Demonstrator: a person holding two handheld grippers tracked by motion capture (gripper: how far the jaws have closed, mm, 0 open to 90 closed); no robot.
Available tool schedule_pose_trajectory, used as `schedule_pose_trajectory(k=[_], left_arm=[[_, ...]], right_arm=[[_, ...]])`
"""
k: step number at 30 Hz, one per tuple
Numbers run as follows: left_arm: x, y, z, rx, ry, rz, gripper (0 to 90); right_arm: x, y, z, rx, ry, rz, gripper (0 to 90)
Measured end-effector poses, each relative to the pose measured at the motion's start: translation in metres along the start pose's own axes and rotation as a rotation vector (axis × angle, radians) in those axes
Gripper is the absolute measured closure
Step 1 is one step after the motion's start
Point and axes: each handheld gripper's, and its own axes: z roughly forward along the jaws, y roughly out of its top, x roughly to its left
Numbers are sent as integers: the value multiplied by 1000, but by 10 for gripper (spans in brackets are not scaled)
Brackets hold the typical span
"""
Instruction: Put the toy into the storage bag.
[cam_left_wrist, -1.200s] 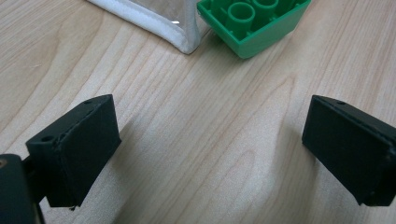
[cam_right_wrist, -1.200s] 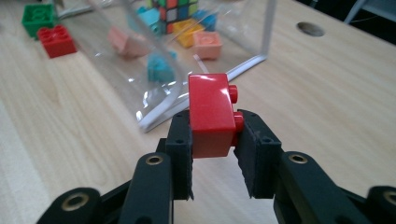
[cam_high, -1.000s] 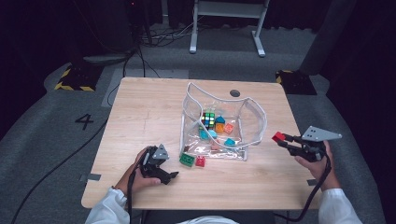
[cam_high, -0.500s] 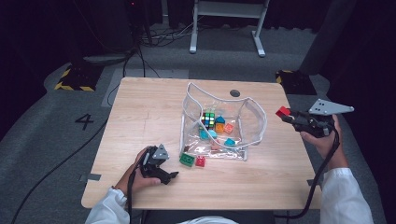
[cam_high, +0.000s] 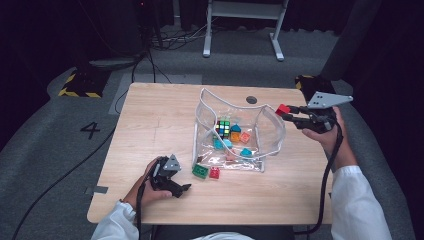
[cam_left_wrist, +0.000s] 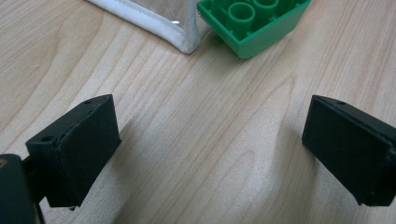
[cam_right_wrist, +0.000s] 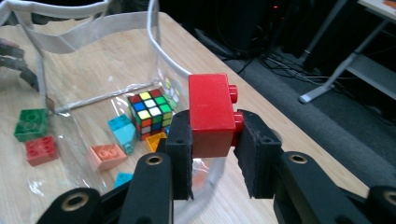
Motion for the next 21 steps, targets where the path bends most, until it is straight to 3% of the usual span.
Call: schedule_pose_trajectory(k=[8, 13, 21], left_arm=[[0, 0, 0, 0, 1, 1, 41], [0, 0, 0, 0, 1, 0, 41], [0, 0, 0, 0, 2, 1, 41]], right_arm=[[12, 14, 31, 34, 85, -60, 681], [21, 20, 51, 85, 136, -100, 680], [36, 31, 81, 217, 195, -179, 680]])
